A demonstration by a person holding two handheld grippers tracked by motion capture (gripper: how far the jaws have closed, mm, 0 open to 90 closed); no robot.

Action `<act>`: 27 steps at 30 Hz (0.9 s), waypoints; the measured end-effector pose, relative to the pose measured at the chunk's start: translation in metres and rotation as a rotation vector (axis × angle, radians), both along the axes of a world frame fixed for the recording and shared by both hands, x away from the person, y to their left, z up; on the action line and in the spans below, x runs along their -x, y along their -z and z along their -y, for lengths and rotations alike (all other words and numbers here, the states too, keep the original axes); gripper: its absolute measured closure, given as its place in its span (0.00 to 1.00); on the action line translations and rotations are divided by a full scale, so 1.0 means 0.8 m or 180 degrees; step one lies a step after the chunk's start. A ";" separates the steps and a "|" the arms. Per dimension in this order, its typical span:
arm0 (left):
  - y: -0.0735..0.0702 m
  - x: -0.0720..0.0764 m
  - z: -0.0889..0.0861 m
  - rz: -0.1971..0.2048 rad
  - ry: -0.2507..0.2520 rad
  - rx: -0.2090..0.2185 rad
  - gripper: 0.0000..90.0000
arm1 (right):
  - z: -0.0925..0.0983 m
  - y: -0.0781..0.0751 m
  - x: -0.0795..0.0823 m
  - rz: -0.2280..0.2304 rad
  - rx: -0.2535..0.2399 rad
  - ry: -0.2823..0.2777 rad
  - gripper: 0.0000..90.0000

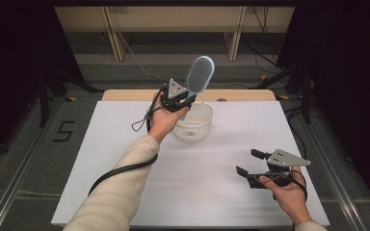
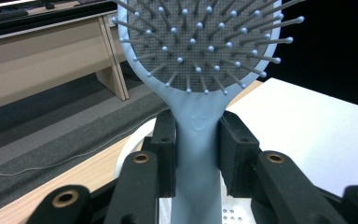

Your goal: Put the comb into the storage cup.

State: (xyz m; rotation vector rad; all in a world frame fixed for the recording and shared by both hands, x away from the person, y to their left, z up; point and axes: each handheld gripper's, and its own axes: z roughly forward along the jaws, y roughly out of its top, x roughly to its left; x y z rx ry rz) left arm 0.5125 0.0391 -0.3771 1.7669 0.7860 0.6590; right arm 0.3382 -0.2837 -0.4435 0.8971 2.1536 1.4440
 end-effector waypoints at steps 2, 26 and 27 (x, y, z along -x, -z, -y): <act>0.001 0.000 0.000 0.0007 0.0005 0.0008 0.77 | 0.000 0.000 0.000 0.0002 -0.0002 0.0000 0.17; 0.009 0.000 0.001 0.0031 0.0057 -0.0037 0.77 | 0.000 0.000 0.000 -0.0002 0.0004 -0.0001 0.17; 0.009 -0.001 0.001 0.0036 0.0060 -0.0039 0.77 | 0.000 0.000 0.000 -0.0007 0.0004 -0.0002 0.17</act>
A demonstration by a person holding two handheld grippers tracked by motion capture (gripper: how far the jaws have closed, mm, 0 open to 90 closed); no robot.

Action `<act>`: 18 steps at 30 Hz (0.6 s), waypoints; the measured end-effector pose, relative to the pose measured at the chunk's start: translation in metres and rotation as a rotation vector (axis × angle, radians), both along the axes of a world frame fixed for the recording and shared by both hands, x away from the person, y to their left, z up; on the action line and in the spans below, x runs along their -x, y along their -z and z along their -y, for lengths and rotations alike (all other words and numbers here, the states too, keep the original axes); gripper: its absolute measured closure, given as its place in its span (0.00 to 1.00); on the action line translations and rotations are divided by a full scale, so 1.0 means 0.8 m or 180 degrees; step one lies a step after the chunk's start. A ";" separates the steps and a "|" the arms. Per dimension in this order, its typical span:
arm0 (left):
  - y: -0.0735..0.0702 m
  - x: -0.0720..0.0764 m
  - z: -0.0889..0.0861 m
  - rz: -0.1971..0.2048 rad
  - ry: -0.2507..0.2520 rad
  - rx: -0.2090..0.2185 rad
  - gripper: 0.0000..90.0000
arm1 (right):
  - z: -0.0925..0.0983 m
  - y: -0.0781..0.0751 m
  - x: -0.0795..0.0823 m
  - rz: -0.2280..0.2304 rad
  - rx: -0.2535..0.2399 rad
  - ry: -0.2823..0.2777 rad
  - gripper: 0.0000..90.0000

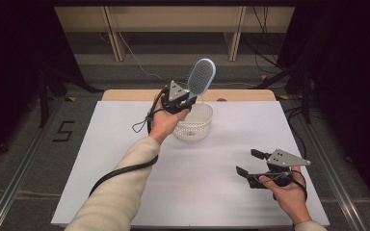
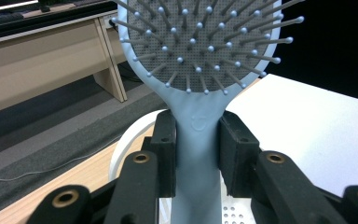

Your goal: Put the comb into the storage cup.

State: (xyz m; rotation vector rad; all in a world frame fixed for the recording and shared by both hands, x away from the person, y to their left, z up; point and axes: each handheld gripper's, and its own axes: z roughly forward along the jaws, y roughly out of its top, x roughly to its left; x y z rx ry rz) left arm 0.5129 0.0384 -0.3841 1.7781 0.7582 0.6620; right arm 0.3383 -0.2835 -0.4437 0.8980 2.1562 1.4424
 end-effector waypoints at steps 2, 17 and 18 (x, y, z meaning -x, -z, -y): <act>0.001 0.000 0.000 0.0004 0.0008 0.0012 0.77 | 0.000 0.000 0.000 -0.0002 0.0004 -0.0003 0.17; 0.005 -0.001 0.001 -0.0004 0.0024 -0.0005 0.77 | 0.000 0.000 0.000 0.0002 0.0001 0.0000 0.17; 0.005 -0.001 0.001 -0.0004 0.0024 0.0001 0.77 | 0.000 0.000 0.000 0.0002 0.0000 0.0000 0.17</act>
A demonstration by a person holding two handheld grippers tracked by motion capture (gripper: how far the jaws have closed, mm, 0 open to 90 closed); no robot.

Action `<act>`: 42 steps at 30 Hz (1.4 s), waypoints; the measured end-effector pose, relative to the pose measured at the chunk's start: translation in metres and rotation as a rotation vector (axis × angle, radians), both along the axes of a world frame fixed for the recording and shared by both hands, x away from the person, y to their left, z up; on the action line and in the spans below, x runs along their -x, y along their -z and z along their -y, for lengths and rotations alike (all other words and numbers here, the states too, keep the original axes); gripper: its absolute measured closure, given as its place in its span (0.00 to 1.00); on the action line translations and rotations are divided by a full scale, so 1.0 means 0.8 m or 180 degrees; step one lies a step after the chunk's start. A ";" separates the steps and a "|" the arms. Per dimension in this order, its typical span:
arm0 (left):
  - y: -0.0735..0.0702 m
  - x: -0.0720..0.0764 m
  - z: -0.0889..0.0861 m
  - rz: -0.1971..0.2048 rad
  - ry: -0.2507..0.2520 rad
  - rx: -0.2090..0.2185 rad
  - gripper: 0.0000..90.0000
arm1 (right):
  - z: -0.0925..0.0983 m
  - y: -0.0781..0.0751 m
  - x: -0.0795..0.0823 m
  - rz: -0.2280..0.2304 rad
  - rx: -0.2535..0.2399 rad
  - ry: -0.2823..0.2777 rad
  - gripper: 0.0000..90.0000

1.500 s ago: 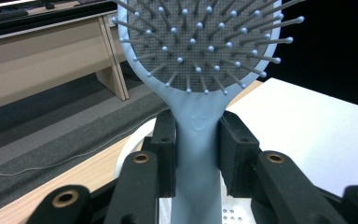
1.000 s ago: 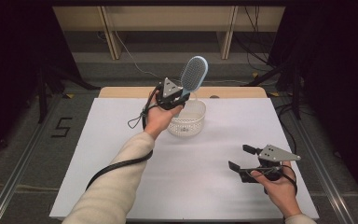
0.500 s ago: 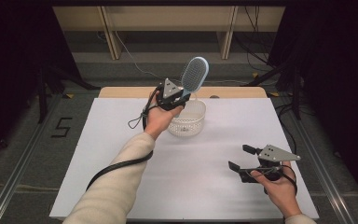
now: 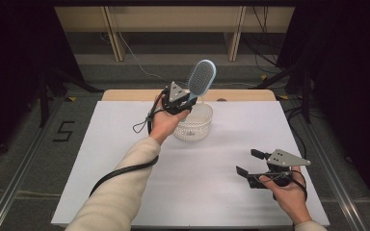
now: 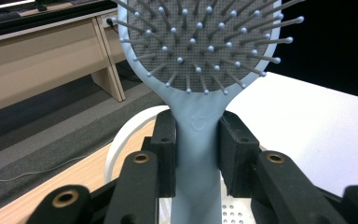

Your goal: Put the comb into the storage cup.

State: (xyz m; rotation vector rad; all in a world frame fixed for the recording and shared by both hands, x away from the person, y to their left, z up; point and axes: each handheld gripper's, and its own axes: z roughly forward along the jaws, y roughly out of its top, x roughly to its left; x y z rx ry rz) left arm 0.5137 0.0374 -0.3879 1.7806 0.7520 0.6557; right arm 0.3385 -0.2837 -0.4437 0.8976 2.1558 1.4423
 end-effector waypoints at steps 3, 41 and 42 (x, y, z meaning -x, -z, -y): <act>0.000 0.000 0.000 0.0011 0.0007 0.0000 0.77 | 0.000 0.000 0.000 -0.0002 0.0005 -0.0001 0.17; 0.008 -0.002 0.003 -0.0029 0.0006 -0.0016 0.77 | 0.000 0.000 0.000 -0.0015 -0.0004 0.0005 0.17; 0.008 -0.003 0.003 -0.0027 0.0009 -0.0021 0.77 | 0.000 0.000 0.000 -0.0017 -0.0001 0.0006 0.17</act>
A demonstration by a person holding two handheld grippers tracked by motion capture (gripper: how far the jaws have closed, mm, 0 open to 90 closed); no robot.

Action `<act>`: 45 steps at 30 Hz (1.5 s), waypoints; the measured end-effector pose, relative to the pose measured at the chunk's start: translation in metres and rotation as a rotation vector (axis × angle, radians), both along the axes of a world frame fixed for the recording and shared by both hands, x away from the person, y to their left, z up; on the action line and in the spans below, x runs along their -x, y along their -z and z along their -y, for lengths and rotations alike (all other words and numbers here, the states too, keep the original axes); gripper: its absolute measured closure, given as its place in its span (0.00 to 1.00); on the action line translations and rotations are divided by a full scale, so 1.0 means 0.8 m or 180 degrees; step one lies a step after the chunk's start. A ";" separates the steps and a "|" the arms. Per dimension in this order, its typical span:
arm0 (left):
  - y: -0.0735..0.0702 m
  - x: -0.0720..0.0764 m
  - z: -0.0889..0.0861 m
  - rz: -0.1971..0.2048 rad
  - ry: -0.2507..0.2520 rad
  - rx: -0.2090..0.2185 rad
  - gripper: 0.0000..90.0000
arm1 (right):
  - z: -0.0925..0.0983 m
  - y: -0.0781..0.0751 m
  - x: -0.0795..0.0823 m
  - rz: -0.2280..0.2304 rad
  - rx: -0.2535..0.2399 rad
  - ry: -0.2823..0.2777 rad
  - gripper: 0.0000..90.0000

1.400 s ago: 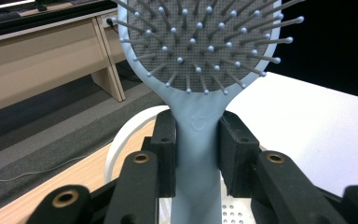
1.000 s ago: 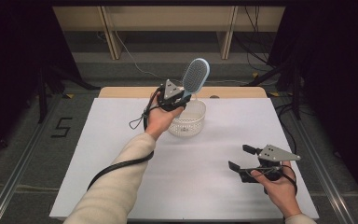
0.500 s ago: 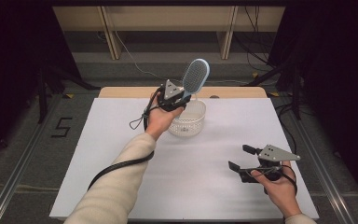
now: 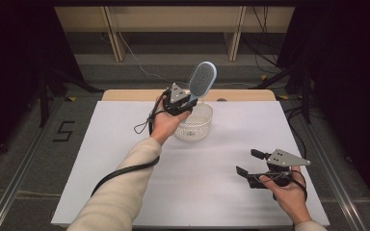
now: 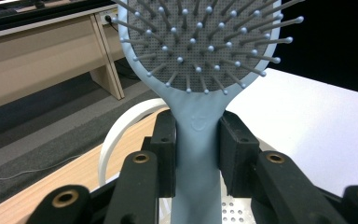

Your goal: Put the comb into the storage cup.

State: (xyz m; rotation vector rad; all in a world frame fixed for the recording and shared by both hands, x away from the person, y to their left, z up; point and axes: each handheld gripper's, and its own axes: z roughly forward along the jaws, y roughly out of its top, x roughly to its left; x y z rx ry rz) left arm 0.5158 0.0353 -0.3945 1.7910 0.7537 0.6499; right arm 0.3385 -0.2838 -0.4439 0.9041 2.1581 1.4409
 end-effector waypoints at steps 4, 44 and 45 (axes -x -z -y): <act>0.001 0.000 0.001 -0.0006 0.0005 0.0005 0.77 | 0.000 0.000 0.000 0.0000 -0.0005 0.0002 0.17; 0.011 -0.002 0.000 -0.0051 0.0002 -0.0008 0.77 | 0.000 0.000 0.000 -0.0004 -0.0002 0.0005 0.17; 0.011 -0.002 0.000 -0.0055 0.0005 -0.0006 0.77 | 0.000 0.000 0.000 -0.0003 -0.0002 0.0005 0.17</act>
